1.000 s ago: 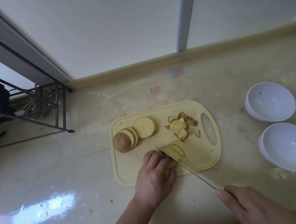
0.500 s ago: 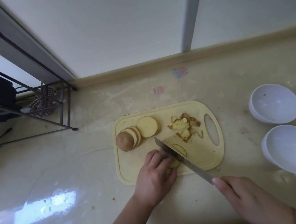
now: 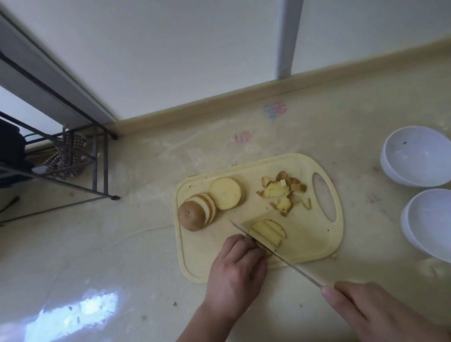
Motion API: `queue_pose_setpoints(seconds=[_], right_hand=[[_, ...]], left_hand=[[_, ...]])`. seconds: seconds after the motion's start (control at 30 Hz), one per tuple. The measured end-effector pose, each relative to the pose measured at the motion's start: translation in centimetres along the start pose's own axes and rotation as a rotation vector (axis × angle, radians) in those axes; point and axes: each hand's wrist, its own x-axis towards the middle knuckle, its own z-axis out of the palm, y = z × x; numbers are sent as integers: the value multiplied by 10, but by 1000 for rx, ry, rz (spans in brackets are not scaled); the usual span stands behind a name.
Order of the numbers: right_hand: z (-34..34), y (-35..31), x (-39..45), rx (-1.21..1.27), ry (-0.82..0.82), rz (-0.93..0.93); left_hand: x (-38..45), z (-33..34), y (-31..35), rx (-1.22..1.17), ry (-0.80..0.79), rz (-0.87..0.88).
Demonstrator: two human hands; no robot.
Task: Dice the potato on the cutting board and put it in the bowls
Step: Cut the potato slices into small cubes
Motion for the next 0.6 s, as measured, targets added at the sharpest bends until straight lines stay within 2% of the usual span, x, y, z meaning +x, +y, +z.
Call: queue_pose_setpoints(seconds=[0.17,0.2,0.3,0.37,0.43,0.6], right_hand=[[-1,5,-7,-131,-41,-12],[0,4,-11,-148,-6,-30],[5,8,-12,-206,234,-142],[8,1,-4,-178,106,-79],[13,-2,11,-106,27,-120],[12,-3,29,38,26,-181]], left_hand=[[0,0,-2,-17,3,-4],[0,0,-2,-19,5,-4],[0,0,-2,-36,17,-7],[0,2,-1,-43,31,-8],[-1,3,-1,-54,41,-9],[-3,0,-5,-61,24,0]])
